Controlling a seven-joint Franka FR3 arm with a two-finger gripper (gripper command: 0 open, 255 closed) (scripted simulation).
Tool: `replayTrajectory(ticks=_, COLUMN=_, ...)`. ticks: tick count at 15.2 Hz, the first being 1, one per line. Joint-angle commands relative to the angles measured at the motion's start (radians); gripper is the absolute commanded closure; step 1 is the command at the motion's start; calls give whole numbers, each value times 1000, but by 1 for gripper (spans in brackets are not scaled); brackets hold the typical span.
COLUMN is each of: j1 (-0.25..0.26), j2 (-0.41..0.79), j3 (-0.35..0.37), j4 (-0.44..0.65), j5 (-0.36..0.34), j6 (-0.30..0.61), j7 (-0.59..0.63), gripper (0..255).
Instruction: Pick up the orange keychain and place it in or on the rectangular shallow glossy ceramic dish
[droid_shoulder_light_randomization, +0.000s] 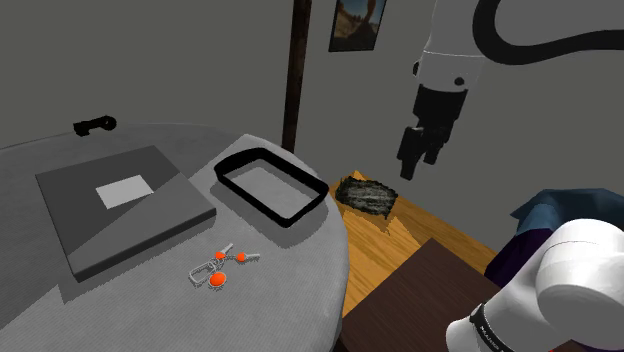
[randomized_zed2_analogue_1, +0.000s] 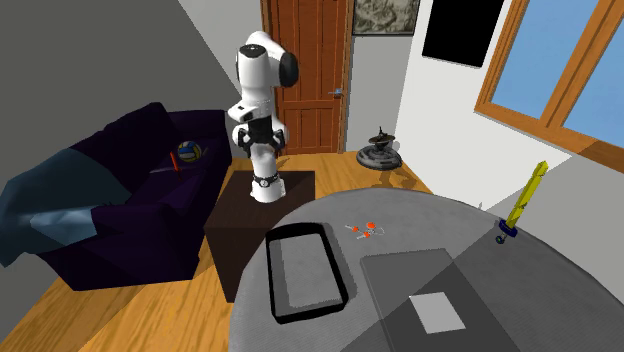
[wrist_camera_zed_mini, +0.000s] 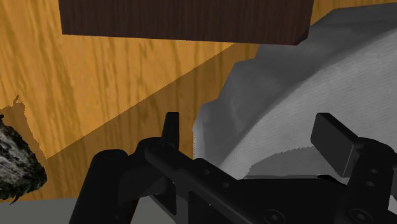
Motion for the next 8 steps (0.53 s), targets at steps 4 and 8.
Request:
replayTrajectory(ticks=4, j1=32, j2=67, j3=101, j4=-17, j5=73, j6=108, j7=122, gripper=0)
replayTrajectory(ticks=8, j1=52, j2=147, j3=186, j4=-3, j5=118, j6=197, j7=221, gripper=0)
